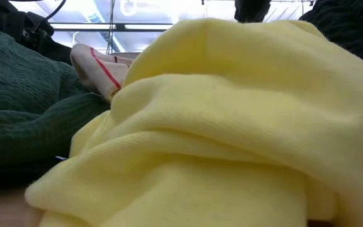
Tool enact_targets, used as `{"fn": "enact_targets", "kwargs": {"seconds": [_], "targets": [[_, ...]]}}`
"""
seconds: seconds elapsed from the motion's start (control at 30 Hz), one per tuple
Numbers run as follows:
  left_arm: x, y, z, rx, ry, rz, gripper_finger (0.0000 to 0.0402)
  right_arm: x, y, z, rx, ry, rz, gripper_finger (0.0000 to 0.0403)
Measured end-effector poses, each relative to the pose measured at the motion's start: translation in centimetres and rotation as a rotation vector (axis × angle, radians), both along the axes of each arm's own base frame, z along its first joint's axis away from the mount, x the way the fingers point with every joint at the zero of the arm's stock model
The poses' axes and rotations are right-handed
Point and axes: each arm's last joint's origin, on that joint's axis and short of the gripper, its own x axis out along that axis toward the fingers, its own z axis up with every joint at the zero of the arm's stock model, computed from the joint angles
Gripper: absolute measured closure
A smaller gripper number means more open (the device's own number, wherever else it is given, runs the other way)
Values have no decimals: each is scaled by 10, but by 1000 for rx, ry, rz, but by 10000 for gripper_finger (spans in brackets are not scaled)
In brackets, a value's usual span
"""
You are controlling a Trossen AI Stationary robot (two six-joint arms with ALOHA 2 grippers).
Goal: Sort clothes
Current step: Put the white sock into the white bin
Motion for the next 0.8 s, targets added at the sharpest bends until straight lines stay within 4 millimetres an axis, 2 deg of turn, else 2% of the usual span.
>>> {"fn": "enact_targets", "kwargs": {"seconds": [0.23, 0.43, 0.57, 0.8], "targets": [[0, 0, 0, 0, -1, 0, 264, 2, 1, -29, 24, 21, -46, 288], [0, 0, 0, 0, -1, 0, 264, 7, 7, -54, -5, -43, 59, 238], [0, 0, 0, 0, 0, 0, 264, 9, 9, -73, -41, -91, 150, 224], [0, 0, 0, 0, 0, 0, 264, 7, 2, -94, -49, -84, 138, 232]]}}
